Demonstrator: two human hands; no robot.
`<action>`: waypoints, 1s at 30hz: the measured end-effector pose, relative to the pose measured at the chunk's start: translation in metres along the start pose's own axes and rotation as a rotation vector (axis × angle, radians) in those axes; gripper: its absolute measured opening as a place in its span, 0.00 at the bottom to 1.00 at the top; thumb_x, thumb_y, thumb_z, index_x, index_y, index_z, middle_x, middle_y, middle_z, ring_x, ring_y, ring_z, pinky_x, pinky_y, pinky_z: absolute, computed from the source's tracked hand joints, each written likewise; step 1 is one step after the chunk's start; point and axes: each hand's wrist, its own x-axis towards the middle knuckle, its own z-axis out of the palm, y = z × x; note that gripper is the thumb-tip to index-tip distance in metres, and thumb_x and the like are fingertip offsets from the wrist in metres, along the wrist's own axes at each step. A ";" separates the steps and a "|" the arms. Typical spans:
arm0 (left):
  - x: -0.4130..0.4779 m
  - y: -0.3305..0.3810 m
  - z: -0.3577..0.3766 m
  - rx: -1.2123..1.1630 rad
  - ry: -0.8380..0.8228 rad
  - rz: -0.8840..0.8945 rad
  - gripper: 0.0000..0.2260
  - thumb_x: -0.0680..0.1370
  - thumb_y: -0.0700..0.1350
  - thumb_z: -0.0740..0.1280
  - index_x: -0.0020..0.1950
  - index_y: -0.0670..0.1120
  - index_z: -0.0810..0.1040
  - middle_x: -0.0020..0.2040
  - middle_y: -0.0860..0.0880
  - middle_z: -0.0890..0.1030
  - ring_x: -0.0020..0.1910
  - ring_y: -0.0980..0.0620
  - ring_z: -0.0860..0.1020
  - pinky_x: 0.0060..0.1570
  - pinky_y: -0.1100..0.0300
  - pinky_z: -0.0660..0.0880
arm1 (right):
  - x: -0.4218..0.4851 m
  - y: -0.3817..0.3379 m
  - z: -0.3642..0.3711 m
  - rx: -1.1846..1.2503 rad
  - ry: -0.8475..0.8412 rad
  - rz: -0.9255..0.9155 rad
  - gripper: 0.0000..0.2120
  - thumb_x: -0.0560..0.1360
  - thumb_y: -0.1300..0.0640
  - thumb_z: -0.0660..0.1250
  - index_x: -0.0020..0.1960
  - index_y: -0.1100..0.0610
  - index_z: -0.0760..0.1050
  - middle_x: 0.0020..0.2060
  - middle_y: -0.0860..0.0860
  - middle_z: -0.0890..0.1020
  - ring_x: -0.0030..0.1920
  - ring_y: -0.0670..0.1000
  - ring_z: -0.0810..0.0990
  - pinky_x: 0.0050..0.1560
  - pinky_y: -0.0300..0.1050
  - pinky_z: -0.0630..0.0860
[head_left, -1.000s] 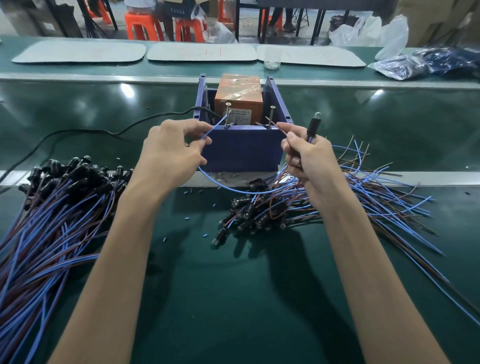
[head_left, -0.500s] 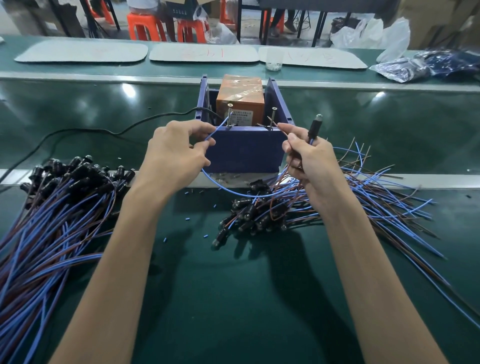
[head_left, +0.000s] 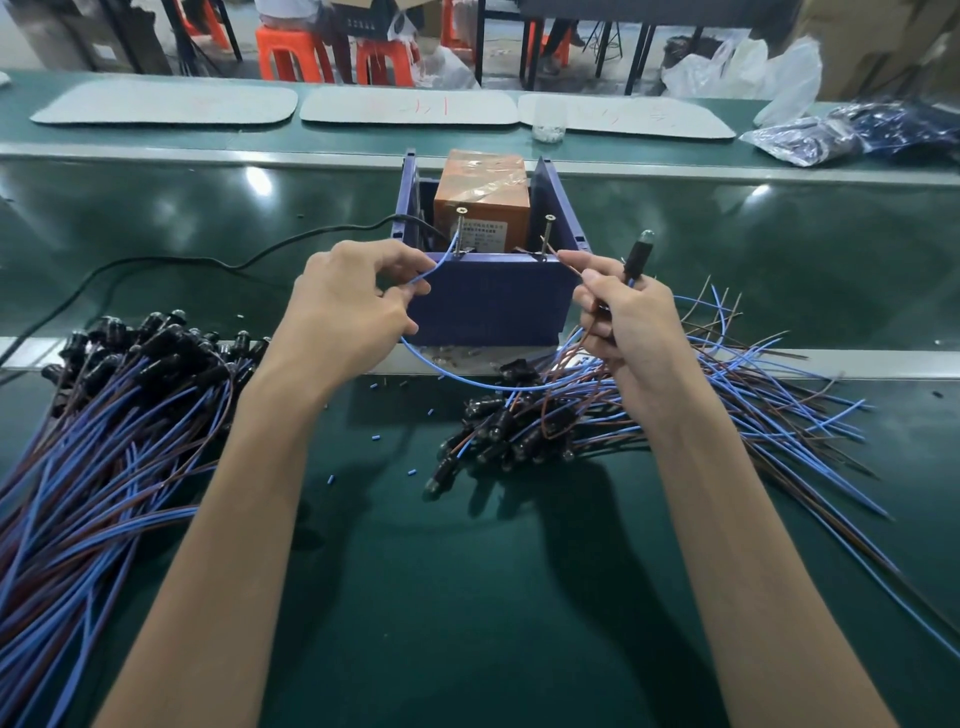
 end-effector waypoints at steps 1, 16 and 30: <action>0.000 0.000 0.000 0.002 -0.007 0.001 0.11 0.78 0.38 0.66 0.49 0.54 0.81 0.39 0.61 0.81 0.27 0.61 0.80 0.28 0.76 0.66 | 0.000 0.000 0.000 0.003 0.005 0.002 0.14 0.82 0.63 0.54 0.59 0.58 0.78 0.28 0.46 0.65 0.23 0.42 0.59 0.20 0.30 0.57; -0.003 0.005 -0.004 0.025 -0.072 0.006 0.12 0.78 0.38 0.66 0.50 0.54 0.82 0.42 0.59 0.82 0.31 0.57 0.82 0.43 0.63 0.76 | 0.000 0.000 -0.002 0.013 0.011 0.000 0.15 0.81 0.64 0.54 0.57 0.58 0.79 0.28 0.46 0.65 0.24 0.42 0.57 0.20 0.31 0.56; -0.004 0.006 -0.006 0.045 -0.125 -0.015 0.13 0.78 0.36 0.64 0.52 0.52 0.82 0.40 0.61 0.81 0.36 0.58 0.83 0.39 0.74 0.72 | 0.000 0.001 -0.003 0.006 0.005 -0.007 0.15 0.81 0.64 0.54 0.57 0.59 0.79 0.27 0.46 0.66 0.23 0.41 0.57 0.20 0.31 0.56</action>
